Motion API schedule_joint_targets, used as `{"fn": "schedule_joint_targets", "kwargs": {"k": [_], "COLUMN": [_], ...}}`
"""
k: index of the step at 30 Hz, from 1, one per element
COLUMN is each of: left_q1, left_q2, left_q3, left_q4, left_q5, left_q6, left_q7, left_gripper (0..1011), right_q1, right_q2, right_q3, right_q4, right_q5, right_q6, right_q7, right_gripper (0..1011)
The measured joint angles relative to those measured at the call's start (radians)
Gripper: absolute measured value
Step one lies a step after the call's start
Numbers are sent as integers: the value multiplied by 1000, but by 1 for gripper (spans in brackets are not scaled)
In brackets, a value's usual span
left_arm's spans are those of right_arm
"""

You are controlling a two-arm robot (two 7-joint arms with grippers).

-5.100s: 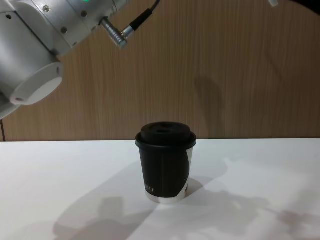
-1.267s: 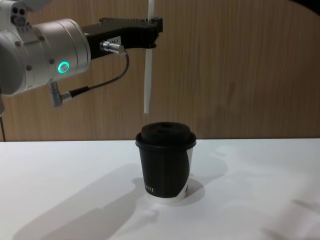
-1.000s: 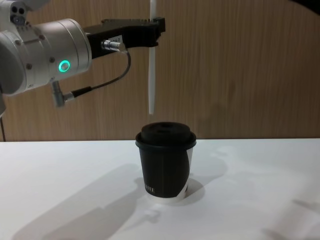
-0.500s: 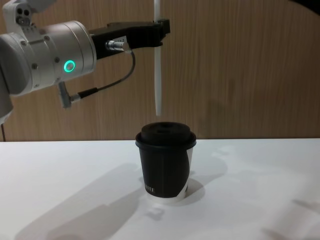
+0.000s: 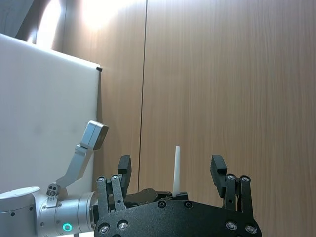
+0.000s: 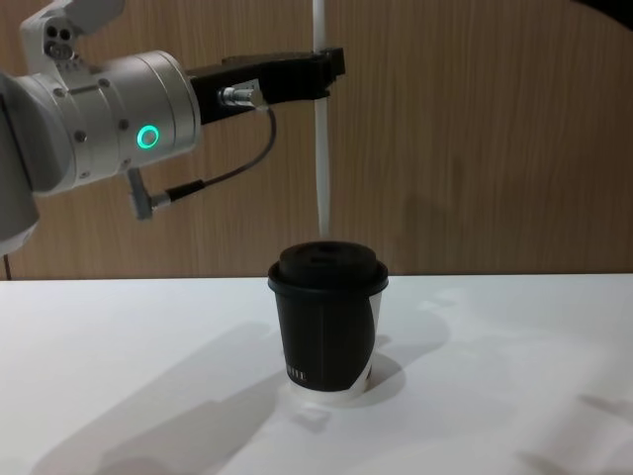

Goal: Pick up the straw with one hand, pass it to the other hand, and insert it into the cup.

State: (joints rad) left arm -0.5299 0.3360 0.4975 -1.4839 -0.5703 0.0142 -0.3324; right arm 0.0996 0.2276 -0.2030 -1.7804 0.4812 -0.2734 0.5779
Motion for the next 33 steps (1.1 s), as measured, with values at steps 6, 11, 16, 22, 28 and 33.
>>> {"fn": "schedule_joint_targets", "kwargs": {"k": [6,11,16,22,28,33], "left_q1": [-3,-3,-2,1,3,4], "left_q2": [-7,-11,-12,-12,-14,-15], "left_q3": [-4,-9,-15,-21,-26,-30], "left_q4": [10,14,14,14,13,12], "left_q5": [-7,-10,-12,-13,-14,-14], "left_q6": [8,14,20,25,31,36], "left_q7": [-13,-19,-24,-29,-37,-43], "left_gripper": [4,4,4,4,4,4], "right_q1": [0,0,0,0,0,0], "right_q2": [0,0,0,0,0,0], "right_q3": [0,0,0,0,0,0], "right_q4": [0,0,0,0,0,0], "right_q5": [0,0,0,0,0,0], "right_q6": [0,0,0,0,0,0], "right_q7": [0,0,0,0,0,0], "right_gripper": [1001,1001,1001,1001,1001,1001]}}
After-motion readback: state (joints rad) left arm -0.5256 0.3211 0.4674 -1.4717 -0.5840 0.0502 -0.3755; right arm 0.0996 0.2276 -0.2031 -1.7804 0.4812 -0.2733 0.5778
